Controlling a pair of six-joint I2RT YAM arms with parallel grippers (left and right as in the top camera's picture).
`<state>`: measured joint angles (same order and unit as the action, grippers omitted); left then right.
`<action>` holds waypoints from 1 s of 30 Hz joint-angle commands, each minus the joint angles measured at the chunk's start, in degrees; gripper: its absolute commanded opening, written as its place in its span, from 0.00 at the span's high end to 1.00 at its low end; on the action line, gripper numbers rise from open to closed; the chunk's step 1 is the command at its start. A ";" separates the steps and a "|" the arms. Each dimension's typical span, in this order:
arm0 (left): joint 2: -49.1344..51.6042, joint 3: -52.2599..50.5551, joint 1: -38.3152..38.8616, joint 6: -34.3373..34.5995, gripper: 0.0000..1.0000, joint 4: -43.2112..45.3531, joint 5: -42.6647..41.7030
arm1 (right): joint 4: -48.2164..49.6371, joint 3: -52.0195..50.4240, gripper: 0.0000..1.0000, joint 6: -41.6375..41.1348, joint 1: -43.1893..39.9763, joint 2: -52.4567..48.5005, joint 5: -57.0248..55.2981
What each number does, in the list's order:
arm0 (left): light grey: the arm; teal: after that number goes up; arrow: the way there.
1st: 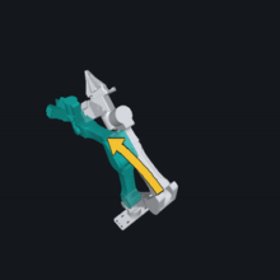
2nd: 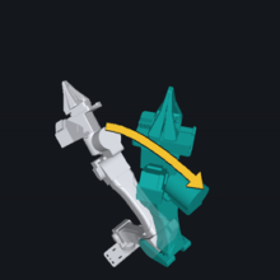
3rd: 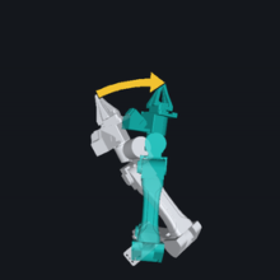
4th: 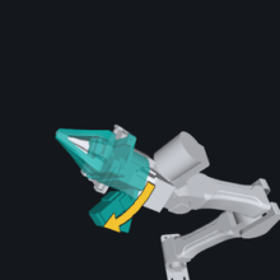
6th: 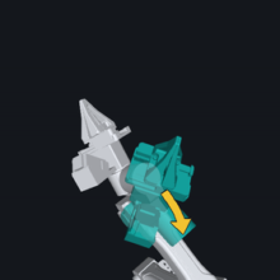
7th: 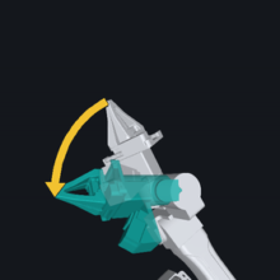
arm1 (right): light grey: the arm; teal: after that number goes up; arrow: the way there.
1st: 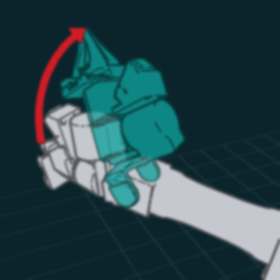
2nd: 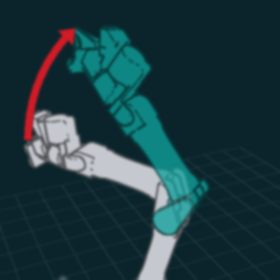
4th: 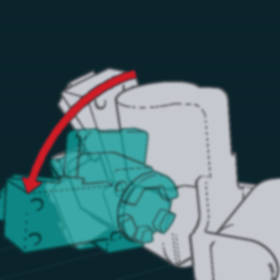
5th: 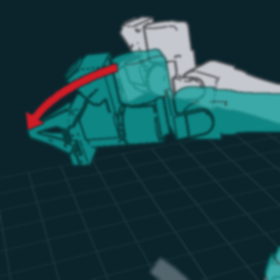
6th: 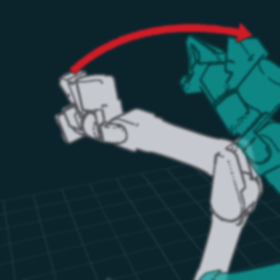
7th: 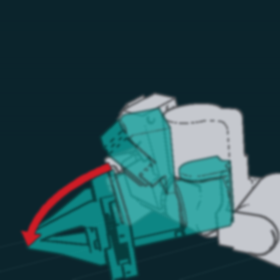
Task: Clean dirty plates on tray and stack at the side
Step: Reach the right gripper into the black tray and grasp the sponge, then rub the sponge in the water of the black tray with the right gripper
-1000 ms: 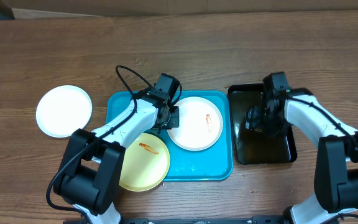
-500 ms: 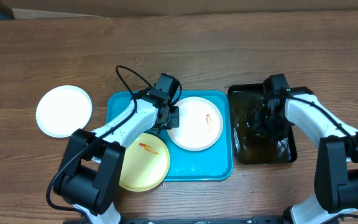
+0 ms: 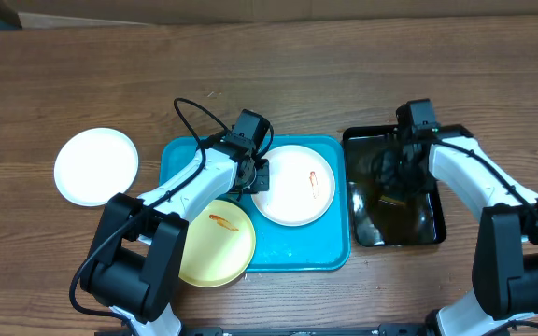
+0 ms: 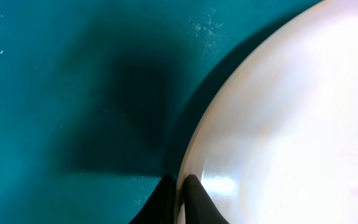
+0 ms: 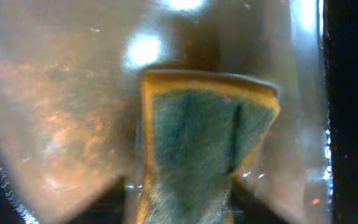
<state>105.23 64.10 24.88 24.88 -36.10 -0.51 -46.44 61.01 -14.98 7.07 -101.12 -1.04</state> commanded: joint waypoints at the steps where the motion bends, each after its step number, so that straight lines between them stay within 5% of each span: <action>1: -0.98 -0.35 -0.20 -0.46 0.91 0.20 1.18 | 1.46 -2.40 0.96 -0.04 0.00 0.07 -0.15; 3: -0.98 -0.35 -0.20 -0.46 0.90 0.20 1.16 | 1.42 -2.40 0.91 -0.02 0.00 0.07 -0.17; 4: -0.98 -0.35 -0.20 -0.46 0.91 0.20 1.18 | 1.42 -2.25 0.71 -0.02 0.00 0.07 -0.17; 6: -0.98 -0.35 -0.20 -0.46 0.91 0.20 1.16 | 1.05 -1.18 0.48 0.00 -0.02 0.07 -0.20; 13: -0.98 -0.35 -0.20 -0.46 0.90 0.17 1.18 | 2.08 1.95 0.37 -0.02 -0.07 0.07 -3.72; 23: -0.98 -0.35 -0.20 -0.46 0.90 0.20 1.16 | 8.04 -1.05 0.39 -0.22 -0.04 -0.33 -5.77; 24: -0.98 -0.35 -0.20 -0.46 0.90 0.20 1.16 | 8.59 -1.09 0.43 -0.28 -0.02 -0.57 -5.57; 27: -0.98 -0.35 -0.20 -0.46 0.90 0.20 1.18 | 9.77 -1.09 0.93 -0.24 0.00 -0.70 -2.82; 30: -0.98 -0.35 -0.20 -0.46 0.90 0.20 1.16 | 10.43 -1.05 0.96 -0.24 0.00 -0.68 -0.87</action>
<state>105.23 64.10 24.88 24.88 -36.12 -0.34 -36.88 60.31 -15.14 7.05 -101.32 -4.62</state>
